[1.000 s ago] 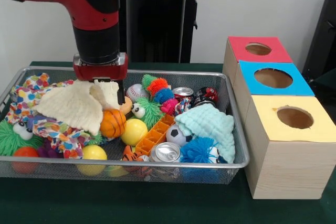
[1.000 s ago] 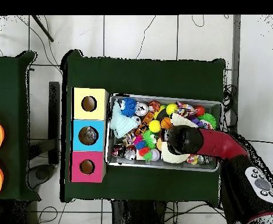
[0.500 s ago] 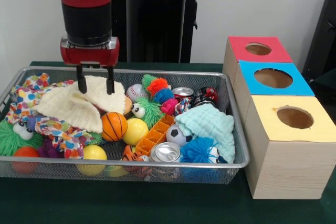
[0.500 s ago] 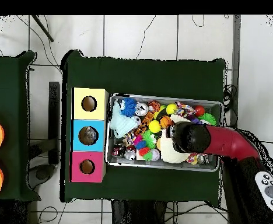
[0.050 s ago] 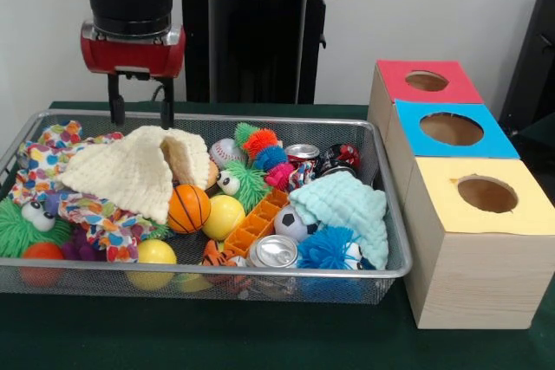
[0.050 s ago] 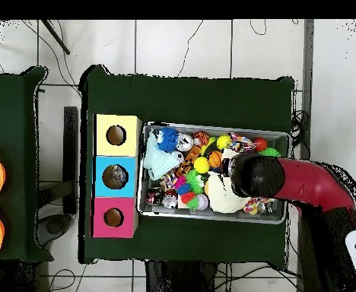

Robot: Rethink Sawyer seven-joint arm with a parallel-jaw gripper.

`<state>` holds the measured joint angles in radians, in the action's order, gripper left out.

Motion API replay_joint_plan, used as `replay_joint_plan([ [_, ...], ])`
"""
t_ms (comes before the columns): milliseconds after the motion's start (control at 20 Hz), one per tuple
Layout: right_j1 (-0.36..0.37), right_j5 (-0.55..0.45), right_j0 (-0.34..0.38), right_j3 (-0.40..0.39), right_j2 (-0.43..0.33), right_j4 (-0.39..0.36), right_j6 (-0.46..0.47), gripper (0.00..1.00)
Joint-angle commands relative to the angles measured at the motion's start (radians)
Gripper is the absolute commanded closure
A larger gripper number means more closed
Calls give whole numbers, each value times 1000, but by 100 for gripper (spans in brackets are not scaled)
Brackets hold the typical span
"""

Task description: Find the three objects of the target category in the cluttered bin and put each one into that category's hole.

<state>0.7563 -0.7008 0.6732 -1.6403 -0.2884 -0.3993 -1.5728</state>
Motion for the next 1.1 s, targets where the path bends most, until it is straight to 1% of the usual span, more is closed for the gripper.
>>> replay_joint_plan([
  [50,-42,-74,15,53,-88,-2,109,0],
  [200,-68,-61,14,65,-89,-7,106,0],
  [350,-73,-13,10,36,-81,-14,76,0],
  [650,-61,103,-11,-60,-48,-28,-24,0],
  [800,-66,146,-22,-91,-34,-31,-60,0],
  [950,-54,181,-30,-124,-19,-35,-81,0],
  [1100,-55,171,-32,-114,-17,-31,-66,0],
])
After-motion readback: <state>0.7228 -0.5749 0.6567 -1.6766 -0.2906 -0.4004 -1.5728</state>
